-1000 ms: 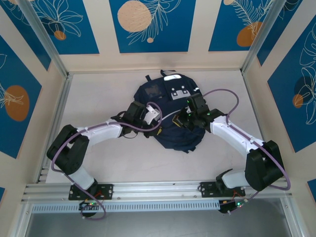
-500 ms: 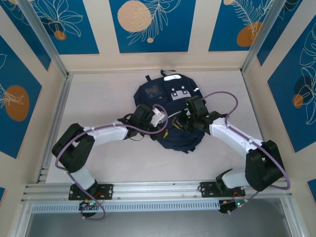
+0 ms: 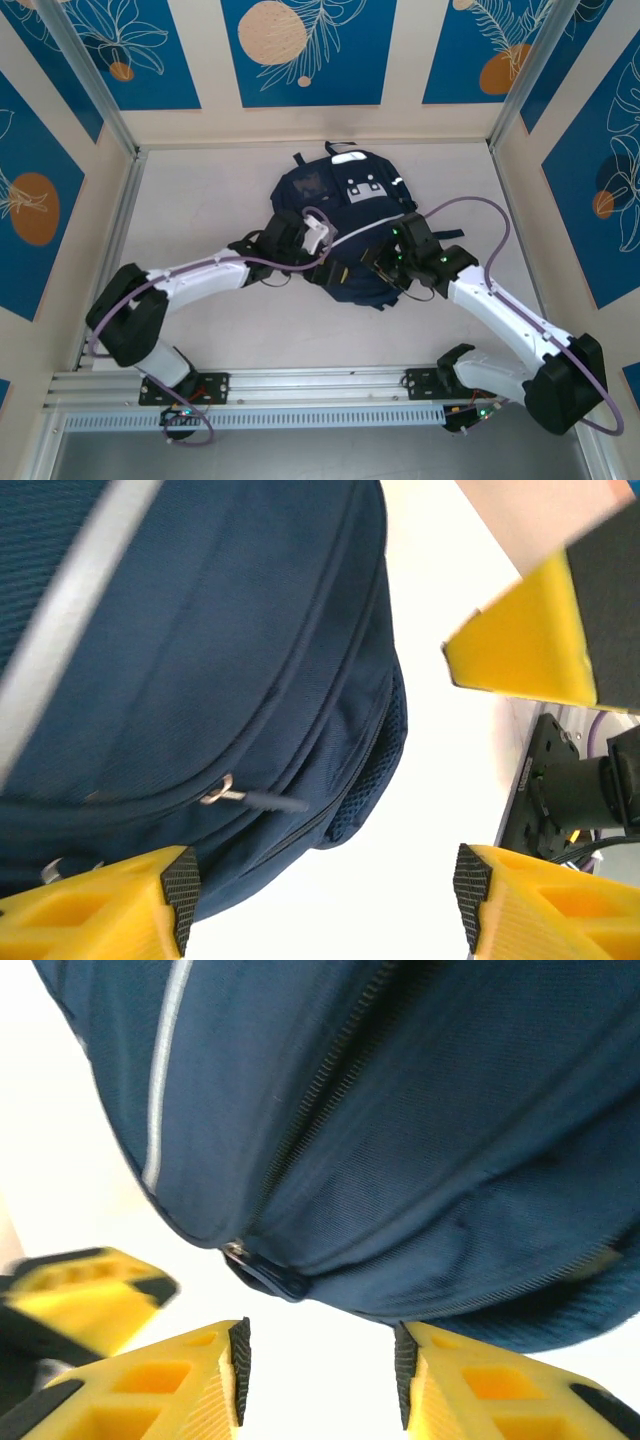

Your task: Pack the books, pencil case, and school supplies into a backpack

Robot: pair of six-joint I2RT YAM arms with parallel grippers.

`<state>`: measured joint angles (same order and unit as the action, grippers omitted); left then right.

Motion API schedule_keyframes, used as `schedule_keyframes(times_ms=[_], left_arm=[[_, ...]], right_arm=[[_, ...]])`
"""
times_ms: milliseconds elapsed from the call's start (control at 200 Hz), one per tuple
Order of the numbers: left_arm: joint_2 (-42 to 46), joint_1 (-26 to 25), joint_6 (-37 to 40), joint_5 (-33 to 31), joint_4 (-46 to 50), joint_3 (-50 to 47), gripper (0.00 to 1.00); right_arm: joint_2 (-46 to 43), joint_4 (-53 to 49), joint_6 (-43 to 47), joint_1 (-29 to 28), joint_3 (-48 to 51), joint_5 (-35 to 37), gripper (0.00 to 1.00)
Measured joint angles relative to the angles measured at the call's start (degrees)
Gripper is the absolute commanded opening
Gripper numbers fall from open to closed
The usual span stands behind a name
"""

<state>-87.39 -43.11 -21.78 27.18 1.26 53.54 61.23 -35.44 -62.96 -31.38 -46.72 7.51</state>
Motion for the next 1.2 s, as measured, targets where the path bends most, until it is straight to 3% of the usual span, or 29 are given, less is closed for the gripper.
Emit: schedule_keyframes(times_ms=[240,530,725,1200], left_arm=[[5.88,7.13,-7.52,-5.42,5.01,-2.32,0.75],[5.97,9.31,-18.14,-6.36,6.60,-2.40,0.73],[5.70,9.55,-21.46,-8.11,7.91,-2.01,0.74],[4.13,10.75,-24.44,-9.77,9.73,-1.53,0.74]], right_arm=[[0.70,-5.27,3.69,-9.03,-1.18,8.02,0.46],[20.72,-4.90,13.75,-21.92,-15.87,19.21,0.42],[28.85,-5.90,18.78,-23.02,-21.53,23.96,0.40],[32.92,-9.01,20.94,-21.77,-21.81,26.03,0.41]])
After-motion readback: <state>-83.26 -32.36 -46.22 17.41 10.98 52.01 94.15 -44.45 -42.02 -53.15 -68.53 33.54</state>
